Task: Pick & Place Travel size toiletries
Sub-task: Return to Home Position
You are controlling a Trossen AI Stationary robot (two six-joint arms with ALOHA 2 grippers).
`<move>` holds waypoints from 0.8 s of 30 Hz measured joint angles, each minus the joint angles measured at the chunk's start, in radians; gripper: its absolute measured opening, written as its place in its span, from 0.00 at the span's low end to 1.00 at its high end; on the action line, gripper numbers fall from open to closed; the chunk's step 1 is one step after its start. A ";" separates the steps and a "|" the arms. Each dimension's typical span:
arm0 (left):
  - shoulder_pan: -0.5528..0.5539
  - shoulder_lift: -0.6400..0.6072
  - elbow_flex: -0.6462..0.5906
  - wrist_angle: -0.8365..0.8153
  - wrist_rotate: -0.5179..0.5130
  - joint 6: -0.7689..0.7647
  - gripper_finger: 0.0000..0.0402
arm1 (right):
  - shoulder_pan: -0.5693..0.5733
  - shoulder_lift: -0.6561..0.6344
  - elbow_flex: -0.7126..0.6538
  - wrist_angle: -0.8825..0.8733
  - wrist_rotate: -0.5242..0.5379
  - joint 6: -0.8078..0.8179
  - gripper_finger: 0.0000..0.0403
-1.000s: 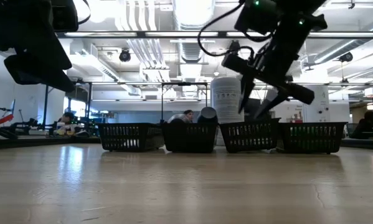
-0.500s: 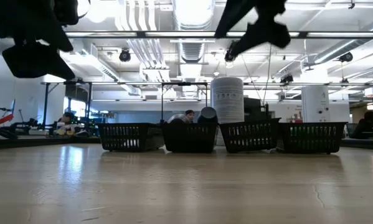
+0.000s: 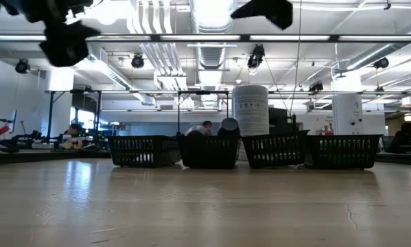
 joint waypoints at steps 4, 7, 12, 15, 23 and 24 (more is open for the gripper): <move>0.108 -0.137 -0.136 0.303 0.123 0.103 0.59 | -0.012 -0.099 -0.262 0.415 -0.184 -0.038 0.73; 0.151 -0.228 -0.244 0.499 0.162 0.140 0.59 | -0.015 -0.179 -0.469 0.728 -0.201 -0.038 0.76; 0.198 -0.379 -0.379 0.540 0.157 0.111 0.59 | -0.014 -0.295 -0.731 1.016 -0.200 -0.043 0.80; 0.203 -0.461 -0.434 0.528 0.159 0.109 0.59 | -0.017 -0.393 -0.839 1.032 -0.200 -0.032 0.82; 0.204 -0.662 -0.495 0.411 0.159 0.167 0.59 | -0.028 -0.712 -1.055 1.032 -0.191 -0.029 0.87; 0.204 -0.686 -0.495 0.378 0.159 0.181 0.59 | -0.027 -0.751 -1.077 1.032 -0.190 -0.035 0.88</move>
